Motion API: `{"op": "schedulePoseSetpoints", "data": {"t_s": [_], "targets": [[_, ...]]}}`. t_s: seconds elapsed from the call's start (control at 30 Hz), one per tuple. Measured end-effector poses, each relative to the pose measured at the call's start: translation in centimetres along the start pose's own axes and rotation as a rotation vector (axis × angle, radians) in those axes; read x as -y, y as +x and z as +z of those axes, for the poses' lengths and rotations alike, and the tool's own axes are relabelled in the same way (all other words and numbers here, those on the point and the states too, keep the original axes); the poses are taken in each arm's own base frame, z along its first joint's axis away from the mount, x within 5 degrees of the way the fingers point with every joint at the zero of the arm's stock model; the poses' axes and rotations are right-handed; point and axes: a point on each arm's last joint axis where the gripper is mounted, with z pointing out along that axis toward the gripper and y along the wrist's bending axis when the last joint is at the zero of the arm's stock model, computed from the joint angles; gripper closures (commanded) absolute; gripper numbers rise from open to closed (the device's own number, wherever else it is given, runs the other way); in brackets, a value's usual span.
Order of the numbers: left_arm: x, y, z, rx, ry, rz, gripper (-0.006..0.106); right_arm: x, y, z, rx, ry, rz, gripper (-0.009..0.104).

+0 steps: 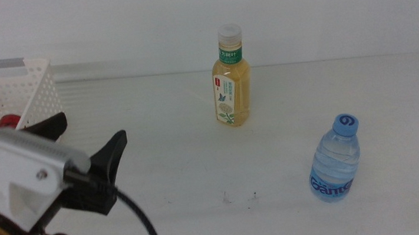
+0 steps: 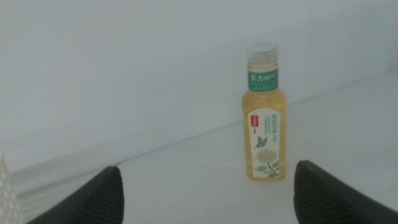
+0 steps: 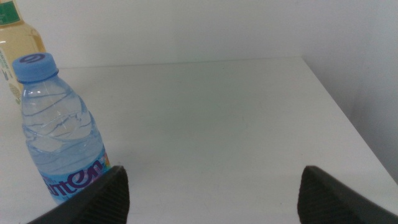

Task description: Use arms to grab the bottles and put them into the dustbin to the left of the table.

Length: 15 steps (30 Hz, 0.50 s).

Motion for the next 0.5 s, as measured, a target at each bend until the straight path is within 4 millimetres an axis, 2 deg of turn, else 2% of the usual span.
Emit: {"op": "schedulePoseSetpoints", "data": {"t_s": [0.5], "targets": [[0.7, 1.8, 1.3, 0.000, 0.062, -0.041, 0.007, 0.0, 0.0, 0.0, 0.000, 0.000, 0.000, 0.009]]}}
